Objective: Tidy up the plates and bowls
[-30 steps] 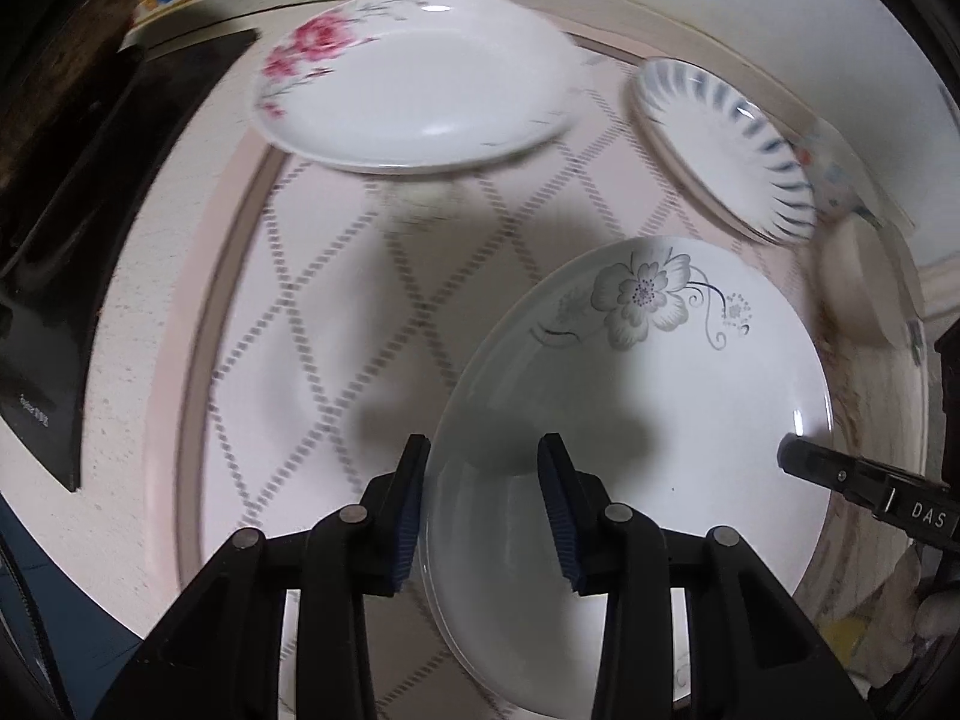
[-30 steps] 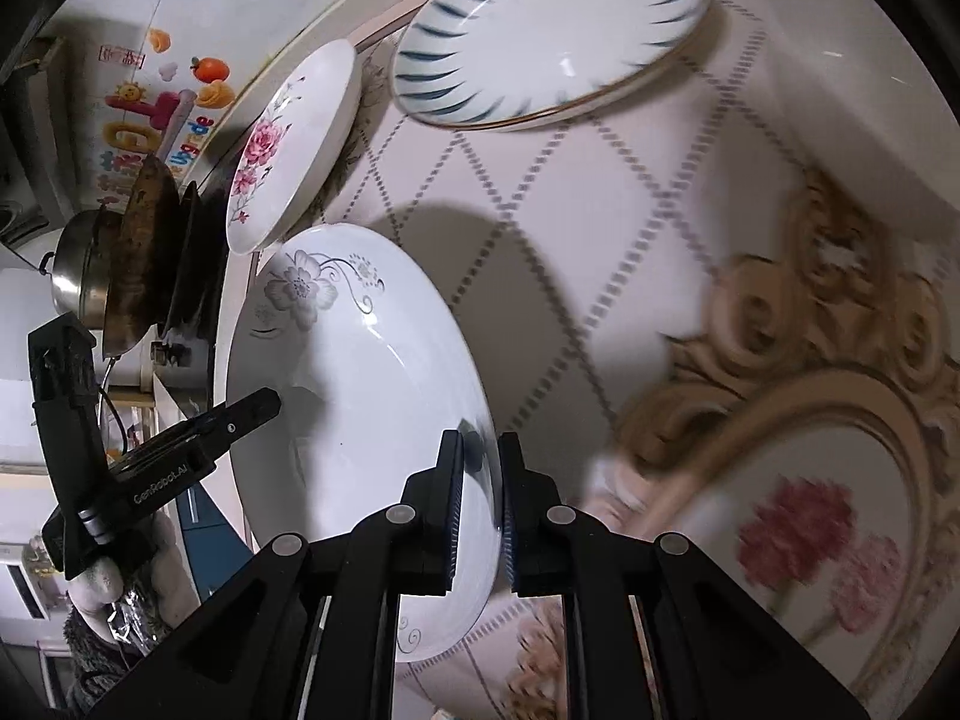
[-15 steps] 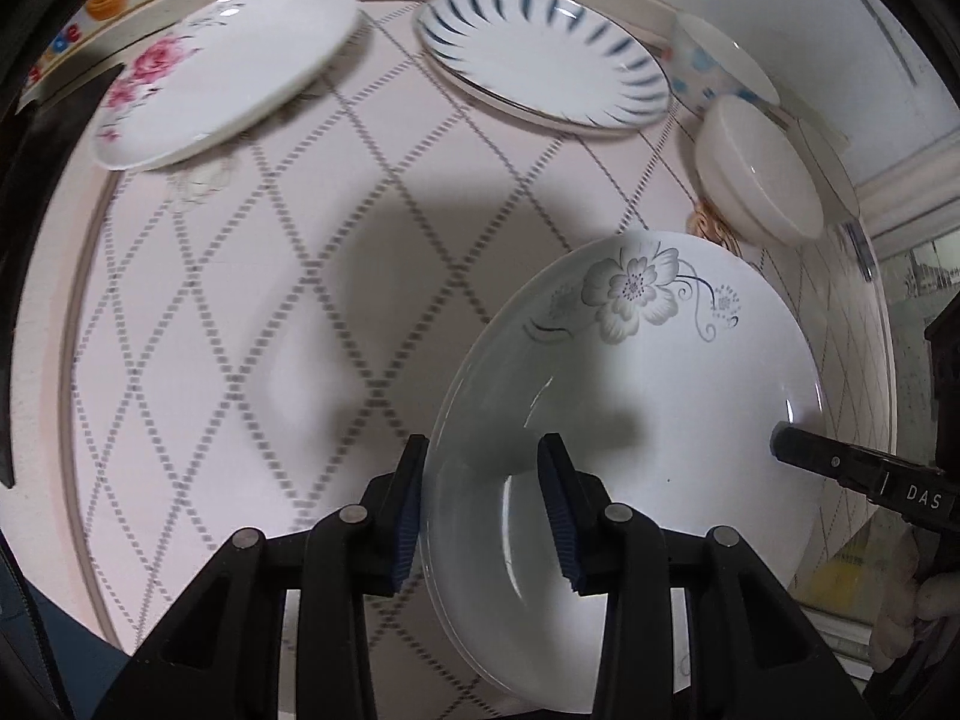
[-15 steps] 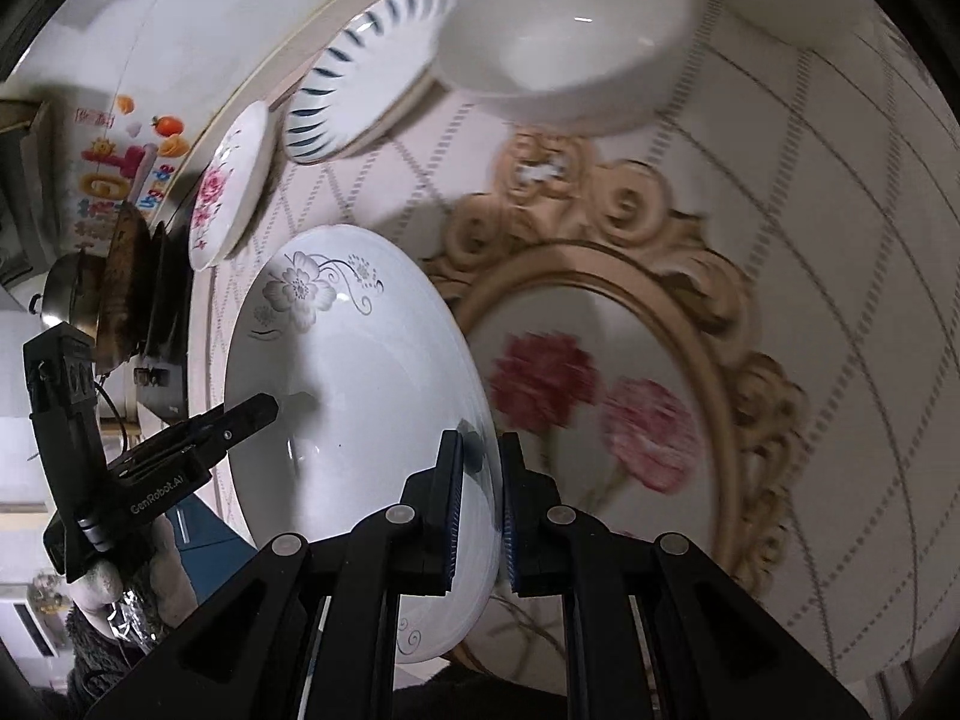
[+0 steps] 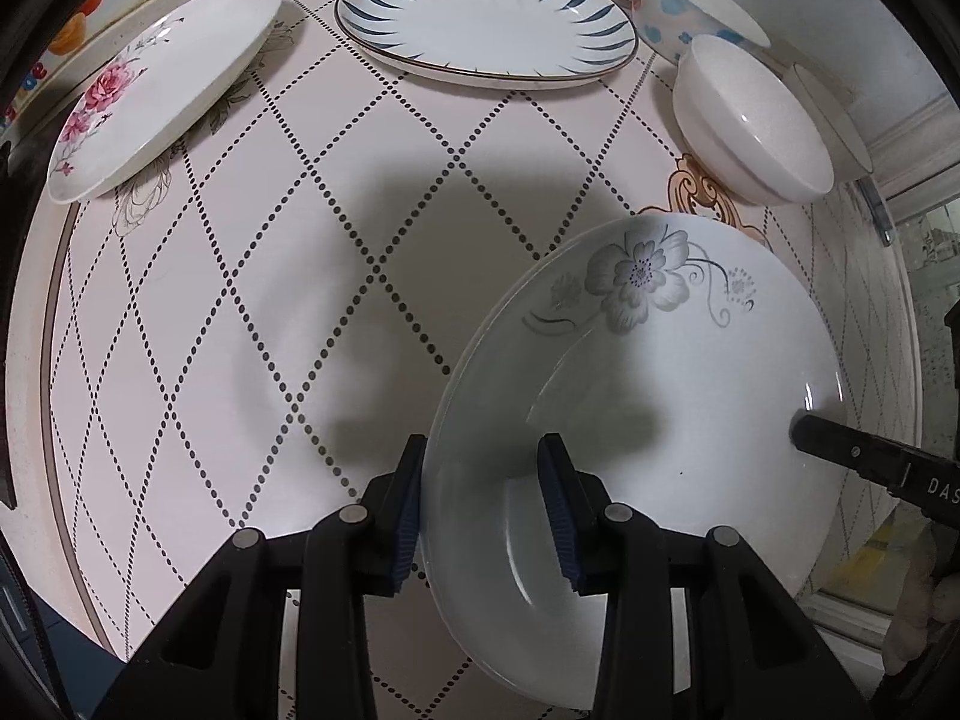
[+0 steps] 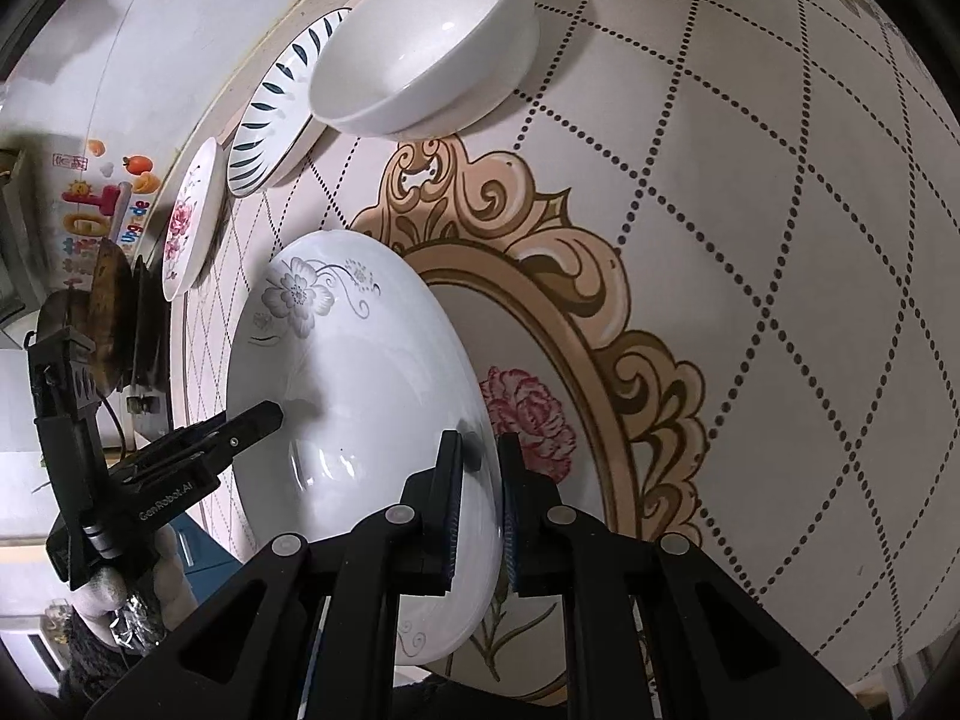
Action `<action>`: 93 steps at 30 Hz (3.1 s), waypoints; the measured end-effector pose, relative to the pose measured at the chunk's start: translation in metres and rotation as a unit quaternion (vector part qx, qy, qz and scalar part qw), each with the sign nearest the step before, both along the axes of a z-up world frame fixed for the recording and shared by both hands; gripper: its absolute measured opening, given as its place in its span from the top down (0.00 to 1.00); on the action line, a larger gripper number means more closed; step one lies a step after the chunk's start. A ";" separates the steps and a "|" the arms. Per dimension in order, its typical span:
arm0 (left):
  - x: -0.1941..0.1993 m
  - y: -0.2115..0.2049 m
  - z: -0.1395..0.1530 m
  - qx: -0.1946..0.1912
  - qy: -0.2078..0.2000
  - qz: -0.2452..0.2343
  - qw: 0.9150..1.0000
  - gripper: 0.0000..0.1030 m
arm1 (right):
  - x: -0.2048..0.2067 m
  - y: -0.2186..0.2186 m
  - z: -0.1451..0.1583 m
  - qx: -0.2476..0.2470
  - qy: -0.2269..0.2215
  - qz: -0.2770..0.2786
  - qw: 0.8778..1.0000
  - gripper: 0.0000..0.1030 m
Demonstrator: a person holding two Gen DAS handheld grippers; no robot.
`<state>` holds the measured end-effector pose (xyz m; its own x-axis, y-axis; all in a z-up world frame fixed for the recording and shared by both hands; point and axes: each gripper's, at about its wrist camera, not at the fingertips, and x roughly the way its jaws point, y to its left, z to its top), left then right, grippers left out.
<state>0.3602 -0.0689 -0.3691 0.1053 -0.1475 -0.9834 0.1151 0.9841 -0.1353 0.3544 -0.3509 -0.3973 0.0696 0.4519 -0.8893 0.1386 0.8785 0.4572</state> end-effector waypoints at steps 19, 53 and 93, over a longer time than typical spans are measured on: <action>0.003 0.047 0.094 -0.036 -0.075 0.061 0.995 0.66 | -0.005 -0.012 0.042 0.002 0.030 -0.001 1.000 0.72; 0.201 0.274 0.004 -0.008 -0.053 0.125 0.991 0.73 | 0.281 0.294 -0.030 0.020 -0.010 0.024 0.999 0.88; 0.055 0.127 0.109 -0.049 -0.120 0.048 0.990 0.79 | 0.108 0.147 0.084 0.004 -0.077 0.027 0.997 0.90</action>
